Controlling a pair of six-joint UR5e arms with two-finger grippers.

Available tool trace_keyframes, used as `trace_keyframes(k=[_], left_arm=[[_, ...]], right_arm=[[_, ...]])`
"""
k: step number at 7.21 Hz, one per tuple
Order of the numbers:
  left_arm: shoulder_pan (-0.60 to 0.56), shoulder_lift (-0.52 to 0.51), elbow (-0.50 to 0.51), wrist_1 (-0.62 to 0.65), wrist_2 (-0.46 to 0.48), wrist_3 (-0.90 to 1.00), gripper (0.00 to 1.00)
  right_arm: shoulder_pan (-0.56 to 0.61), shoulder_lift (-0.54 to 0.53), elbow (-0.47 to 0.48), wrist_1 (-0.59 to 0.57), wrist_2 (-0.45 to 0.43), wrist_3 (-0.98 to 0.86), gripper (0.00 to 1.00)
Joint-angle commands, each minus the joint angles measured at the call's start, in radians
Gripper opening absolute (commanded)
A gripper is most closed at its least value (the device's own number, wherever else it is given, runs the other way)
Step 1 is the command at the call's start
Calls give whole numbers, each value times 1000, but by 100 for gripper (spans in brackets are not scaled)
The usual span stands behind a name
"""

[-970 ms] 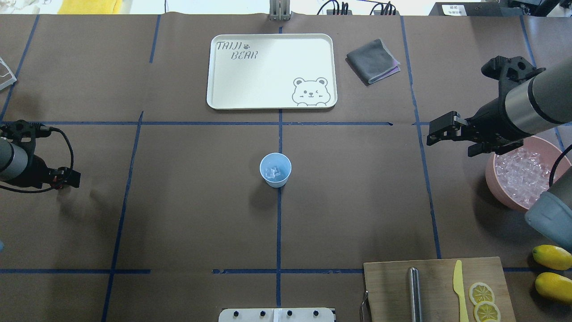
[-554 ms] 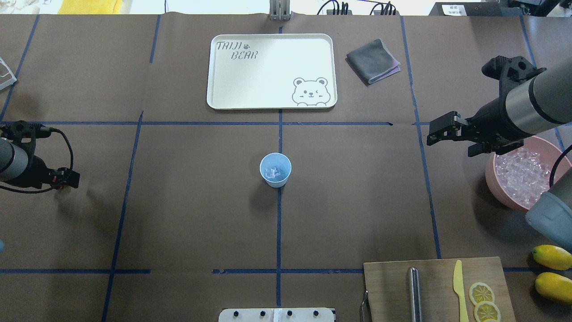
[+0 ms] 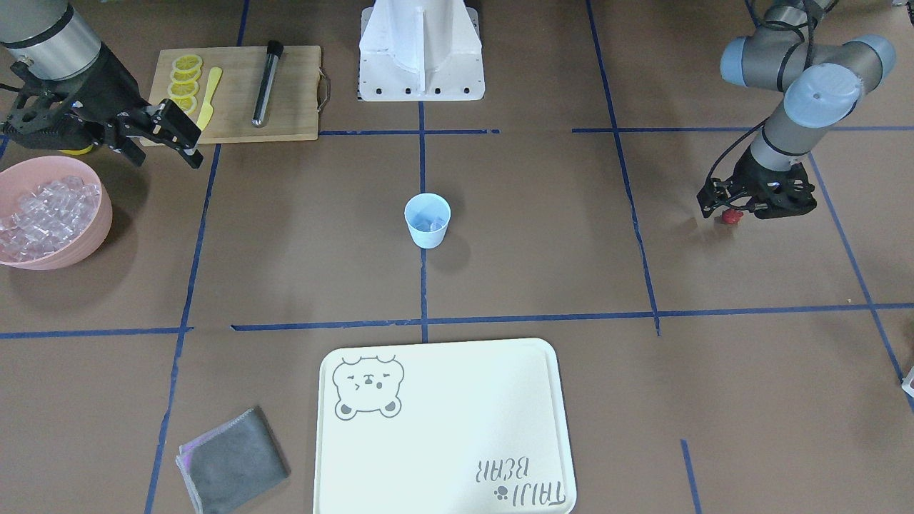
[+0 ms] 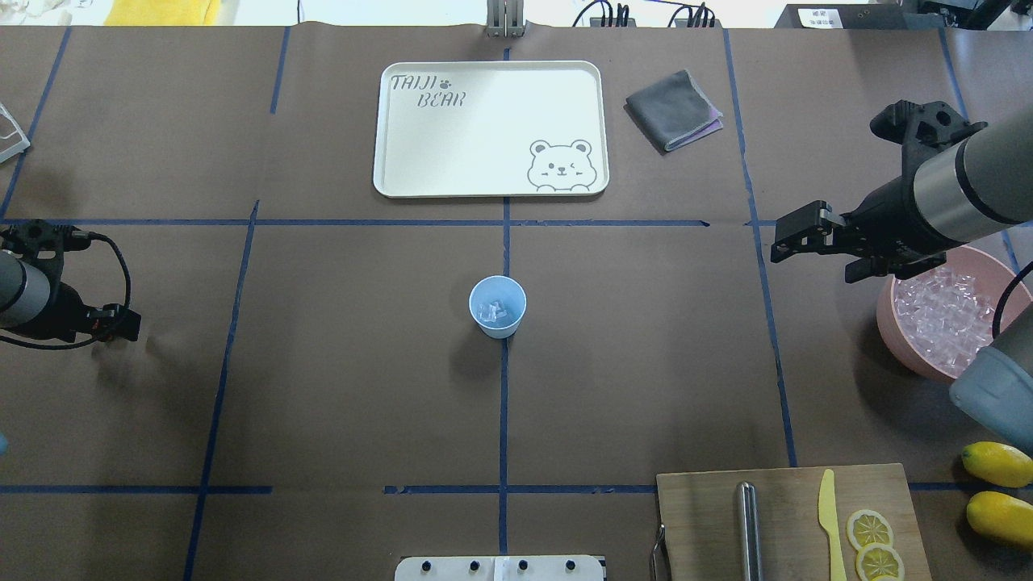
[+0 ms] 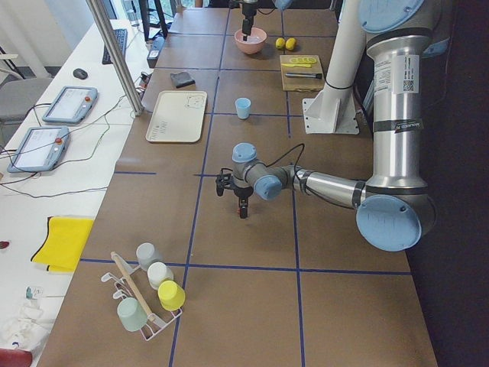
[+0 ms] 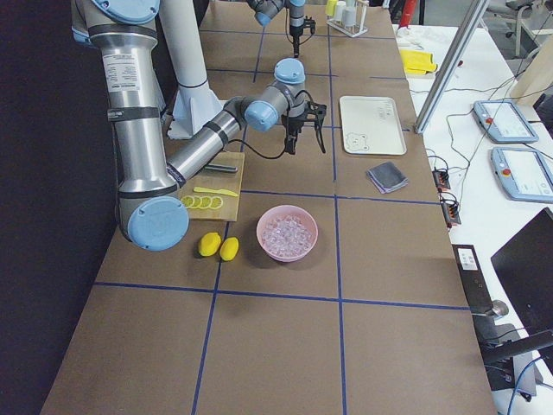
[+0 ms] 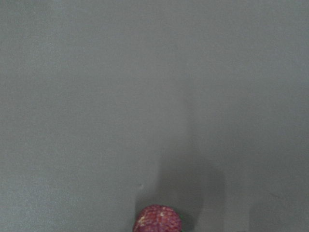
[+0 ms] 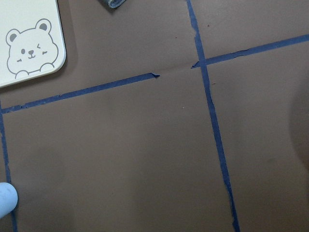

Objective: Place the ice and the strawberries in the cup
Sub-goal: 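Close the left gripper on the red strawberry and lift it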

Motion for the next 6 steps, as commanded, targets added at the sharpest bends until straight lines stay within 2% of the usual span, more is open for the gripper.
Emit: trace_keyframes(k=[1,2,4,5,6], left_arm=[[0,0,3,2,1,-3,65],[0,0,3,2,1,-3,53],[-3,0,1,3,1,0,18],[-6,2,0,3,0,2,8],[-6,2,0,3,0,2,5]], right_arm=[[0,0,0,0,0,0,99],[0,0,2,0,1,0,99],[0,0,2,0,0,0,99],[0,-2,2,0,0,0,99],[0,-2,2,0,0,0,99]])
